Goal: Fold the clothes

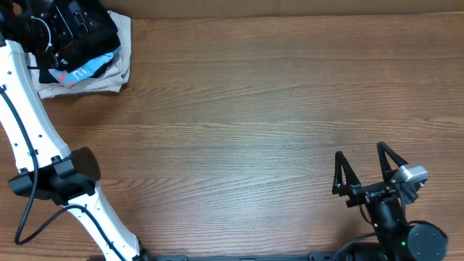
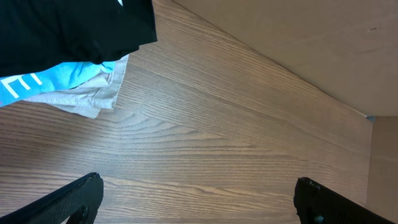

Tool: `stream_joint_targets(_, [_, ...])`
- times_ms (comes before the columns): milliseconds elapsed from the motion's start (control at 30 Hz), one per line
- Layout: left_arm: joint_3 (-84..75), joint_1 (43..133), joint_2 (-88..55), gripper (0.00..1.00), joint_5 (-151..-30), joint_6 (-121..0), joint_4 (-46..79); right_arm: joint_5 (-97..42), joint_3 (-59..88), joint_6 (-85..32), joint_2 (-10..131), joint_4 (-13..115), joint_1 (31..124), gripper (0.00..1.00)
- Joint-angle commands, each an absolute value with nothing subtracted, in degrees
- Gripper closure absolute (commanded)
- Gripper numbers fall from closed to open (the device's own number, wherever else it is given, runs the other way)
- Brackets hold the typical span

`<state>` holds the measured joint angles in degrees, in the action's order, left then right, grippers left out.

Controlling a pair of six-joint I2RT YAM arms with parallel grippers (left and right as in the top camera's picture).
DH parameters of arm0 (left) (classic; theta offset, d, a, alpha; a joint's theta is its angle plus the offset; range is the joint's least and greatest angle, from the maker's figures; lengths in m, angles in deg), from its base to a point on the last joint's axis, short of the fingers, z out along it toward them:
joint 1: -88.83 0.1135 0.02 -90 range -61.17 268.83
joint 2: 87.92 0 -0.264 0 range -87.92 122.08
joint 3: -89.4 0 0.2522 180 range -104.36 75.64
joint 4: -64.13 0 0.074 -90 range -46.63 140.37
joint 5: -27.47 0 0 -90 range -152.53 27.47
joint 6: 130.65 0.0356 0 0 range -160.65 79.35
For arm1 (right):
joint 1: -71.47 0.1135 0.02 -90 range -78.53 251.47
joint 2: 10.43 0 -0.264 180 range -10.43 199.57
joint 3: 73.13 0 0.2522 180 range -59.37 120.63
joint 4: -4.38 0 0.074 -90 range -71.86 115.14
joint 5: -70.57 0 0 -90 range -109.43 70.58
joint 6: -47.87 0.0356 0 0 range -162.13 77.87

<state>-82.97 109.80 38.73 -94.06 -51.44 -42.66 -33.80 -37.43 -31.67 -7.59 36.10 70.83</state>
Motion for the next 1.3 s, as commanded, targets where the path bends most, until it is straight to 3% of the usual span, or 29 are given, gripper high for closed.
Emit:
stream_joint_targets(0, [-83.23, 109.70, 38.49, 0.00, -94.93, -51.59, -42.57, -31.81, -43.21, -28.34, -10.28, 30.13, 71.46, 0.00])
stream_joint_targets(567, [-83.23, 109.70, 38.49, 0.00, -94.93, -51.59, -42.57, -25.40, -59.01, -28.39, -10.26, 6.02, 73.78, 0.00])
stream_joint_targets(767, [-83.23, 109.70, 38.49, 0.00, -94.95, -51.59, -42.57, -24.79, -58.92, -28.61, -10.26, 7.29, 73.78, 0.00])
stream_joint_targets(1033, [-83.23, 109.70, 38.49, 0.00, -94.93, -51.59, -42.57, -24.99, -58.92, -28.59, -10.26, 22.79, 73.76, 0.00])
stream_joint_targets(1267, [-83.23, 109.70, 38.49, 0.00, -94.93, -51.59, -42.57, -24.99, -58.90, -28.59, -10.04, 22.41, 73.76, 0.00])
